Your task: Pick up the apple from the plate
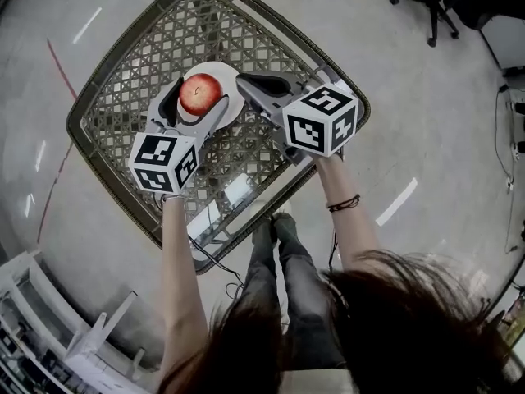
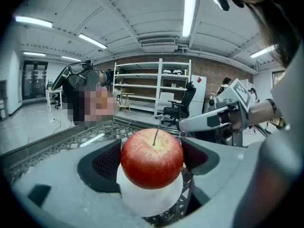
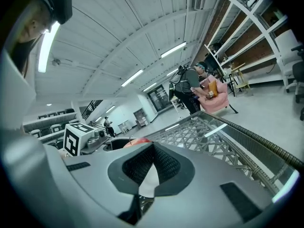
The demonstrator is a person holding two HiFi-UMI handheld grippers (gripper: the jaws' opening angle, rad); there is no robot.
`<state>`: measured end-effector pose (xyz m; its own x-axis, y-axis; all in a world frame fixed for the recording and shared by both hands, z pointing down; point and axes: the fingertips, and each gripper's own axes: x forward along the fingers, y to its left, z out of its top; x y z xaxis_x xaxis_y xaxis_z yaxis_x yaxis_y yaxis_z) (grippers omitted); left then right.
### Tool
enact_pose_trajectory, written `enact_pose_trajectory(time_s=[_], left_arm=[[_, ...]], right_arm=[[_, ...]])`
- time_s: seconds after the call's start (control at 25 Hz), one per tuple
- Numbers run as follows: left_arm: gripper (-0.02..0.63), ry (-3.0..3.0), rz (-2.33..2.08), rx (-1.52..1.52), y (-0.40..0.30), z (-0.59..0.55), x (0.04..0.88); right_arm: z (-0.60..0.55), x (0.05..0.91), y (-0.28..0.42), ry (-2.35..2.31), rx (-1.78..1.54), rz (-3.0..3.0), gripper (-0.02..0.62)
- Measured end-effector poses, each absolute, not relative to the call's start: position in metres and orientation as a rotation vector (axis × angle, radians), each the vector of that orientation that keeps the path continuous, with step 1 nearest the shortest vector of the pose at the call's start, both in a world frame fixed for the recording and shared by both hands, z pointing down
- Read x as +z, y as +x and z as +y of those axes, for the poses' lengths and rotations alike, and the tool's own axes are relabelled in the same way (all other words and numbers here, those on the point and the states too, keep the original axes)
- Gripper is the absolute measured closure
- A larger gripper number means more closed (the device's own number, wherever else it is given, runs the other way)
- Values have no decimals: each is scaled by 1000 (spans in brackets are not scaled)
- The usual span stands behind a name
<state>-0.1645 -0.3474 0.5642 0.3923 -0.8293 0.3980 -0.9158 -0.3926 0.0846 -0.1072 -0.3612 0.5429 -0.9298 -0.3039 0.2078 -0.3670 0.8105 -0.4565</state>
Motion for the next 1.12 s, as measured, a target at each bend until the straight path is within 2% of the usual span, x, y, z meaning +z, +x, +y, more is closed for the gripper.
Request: enact_pose_trajectory(time_s=[1.12], left_arm=[[204,2320,-1573,244,-156,-304,466]], right_arm=[[-333,443,-98,515,639,-2910,586]])
